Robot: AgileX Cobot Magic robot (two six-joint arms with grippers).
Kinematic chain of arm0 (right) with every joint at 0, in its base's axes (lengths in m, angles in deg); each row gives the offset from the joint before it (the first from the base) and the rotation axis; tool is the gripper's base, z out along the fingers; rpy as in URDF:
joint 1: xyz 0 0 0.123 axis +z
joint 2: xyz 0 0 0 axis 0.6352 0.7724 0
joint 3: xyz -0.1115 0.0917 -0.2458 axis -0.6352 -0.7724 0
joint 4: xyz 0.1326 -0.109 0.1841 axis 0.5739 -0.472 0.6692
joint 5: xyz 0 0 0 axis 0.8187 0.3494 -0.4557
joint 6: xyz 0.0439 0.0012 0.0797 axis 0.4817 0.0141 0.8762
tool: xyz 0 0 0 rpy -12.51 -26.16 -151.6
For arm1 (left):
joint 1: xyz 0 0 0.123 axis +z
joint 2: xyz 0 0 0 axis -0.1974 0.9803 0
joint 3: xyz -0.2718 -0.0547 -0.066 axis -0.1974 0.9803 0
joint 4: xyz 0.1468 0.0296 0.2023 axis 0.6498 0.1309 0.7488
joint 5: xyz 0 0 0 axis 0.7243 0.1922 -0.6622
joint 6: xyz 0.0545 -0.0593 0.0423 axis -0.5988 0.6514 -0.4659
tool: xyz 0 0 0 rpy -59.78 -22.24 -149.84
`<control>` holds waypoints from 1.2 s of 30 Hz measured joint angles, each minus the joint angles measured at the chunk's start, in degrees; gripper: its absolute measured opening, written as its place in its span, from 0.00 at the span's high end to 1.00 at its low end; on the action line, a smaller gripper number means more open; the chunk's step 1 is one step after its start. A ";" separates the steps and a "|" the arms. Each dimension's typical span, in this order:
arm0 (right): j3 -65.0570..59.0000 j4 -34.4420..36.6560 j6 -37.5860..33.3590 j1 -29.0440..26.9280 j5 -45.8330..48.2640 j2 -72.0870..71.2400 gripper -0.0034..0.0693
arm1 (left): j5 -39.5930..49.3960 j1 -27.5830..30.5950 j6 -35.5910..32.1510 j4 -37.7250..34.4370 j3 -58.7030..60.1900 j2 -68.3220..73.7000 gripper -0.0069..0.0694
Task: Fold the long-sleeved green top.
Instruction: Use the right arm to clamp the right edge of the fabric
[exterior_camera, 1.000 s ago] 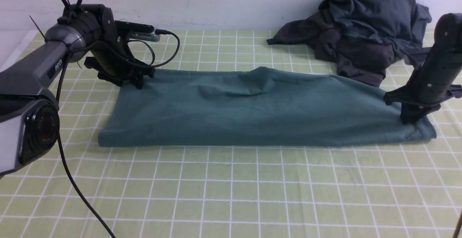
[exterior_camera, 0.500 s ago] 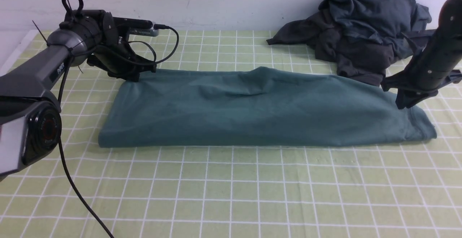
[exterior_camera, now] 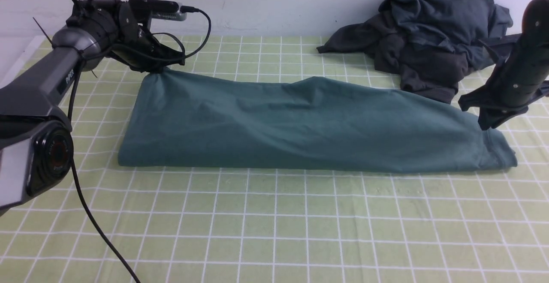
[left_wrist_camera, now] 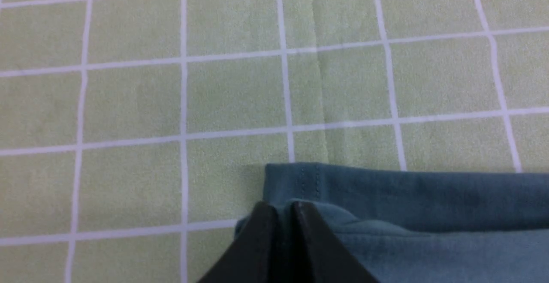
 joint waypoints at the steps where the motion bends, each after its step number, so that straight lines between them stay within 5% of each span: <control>1: 0.00 0.00 0.38 0.00 0.38 -0.05 0.79 | 0.06 0.00 0.00 0.00 -0.07 0.00 0.82; 4: 0.00 0.00 1.40 0.00 1.85 -0.49 0.74 | 1.50 0.00 0.00 0.06 -0.84 0.00 0.71; 7: 0.00 0.00 2.22 -0.10 4.83 -0.93 0.57 | 10.16 0.00 -0.22 0.18 -4.70 -0.91 0.50; 10: 0.00 0.17 3.64 -0.85 5.30 -0.72 0.42 | 19.11 0.00 -2.03 0.12 -8.91 -3.20 0.42; 13: 0.00 1.67 4.54 -2.56 5.19 0.39 0.30 | 26.53 0.00 -5.90 -2.29 -13.09 -8.62 0.42; 17: 0.00 3.49 4.91 -4.53 5.10 3.58 0.27 | 27.93 0.00 -10.55 -10.53 -13.45 -17.99 0.59; 20: 0.06 4.28 4.60 -4.93 5.18 4.52 0.29 | 28.25 0.00 -12.57 -14.45 -11.99 -22.34 0.70; 22: 0.06 6.52 2.23 -5.05 5.24 4.64 0.38 | 28.69 -0.40 -14.39 -17.45 -7.66 -29.00 0.85; 24: 0.06 8.24 -0.40 -5.11 5.24 4.65 0.48 | 28.71 -0.47 -15.09 -17.27 -3.27 -33.47 0.89; 30: 0.06 8.94 -7.31 -5.57 5.42 3.58 0.84 | 28.77 -0.47 -15.66 -10.00 16.55 -49.03 0.91; 36: 1.58 4.87 -7.88 -12.59 6.16 -4.23 0.88 | 28.72 0.10 -11.67 -3.10 46.18 -69.02 0.91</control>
